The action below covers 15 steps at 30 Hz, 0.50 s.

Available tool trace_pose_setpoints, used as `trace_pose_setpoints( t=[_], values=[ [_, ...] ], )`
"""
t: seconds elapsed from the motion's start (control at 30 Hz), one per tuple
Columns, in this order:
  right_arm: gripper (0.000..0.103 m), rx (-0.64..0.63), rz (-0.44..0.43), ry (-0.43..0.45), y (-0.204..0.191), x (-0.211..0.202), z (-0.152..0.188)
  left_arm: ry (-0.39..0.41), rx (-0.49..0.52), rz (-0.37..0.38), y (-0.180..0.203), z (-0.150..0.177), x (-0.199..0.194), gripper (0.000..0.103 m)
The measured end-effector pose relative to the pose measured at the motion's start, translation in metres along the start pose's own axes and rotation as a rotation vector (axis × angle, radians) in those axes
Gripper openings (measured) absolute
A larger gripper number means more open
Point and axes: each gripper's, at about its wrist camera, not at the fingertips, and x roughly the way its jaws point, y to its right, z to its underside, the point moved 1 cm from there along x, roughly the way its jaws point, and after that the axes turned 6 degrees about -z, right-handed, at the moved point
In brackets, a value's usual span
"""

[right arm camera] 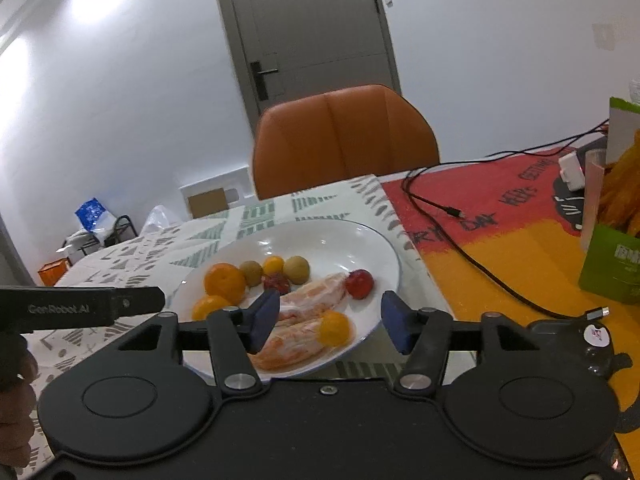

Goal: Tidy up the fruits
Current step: 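Carry both fruits into the white bowl while opening both tools to release them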

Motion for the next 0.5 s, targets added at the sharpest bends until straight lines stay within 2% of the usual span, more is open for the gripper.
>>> trace_pose_setpoints(
  t=[0.23, 0.5],
  values=[
    [0.059, -0.012, -0.02, -0.016, -0.01, -0.003, 0.001, 0.004, -0.031, -0.044, -0.015, 0.001, -0.008, 0.083],
    [0.064, -0.02, -0.041, -0.021, -0.027, -0.007, 0.001, -0.003, -0.062, -0.064, -0.036, 0.006, -0.021, 0.083]
  ],
)
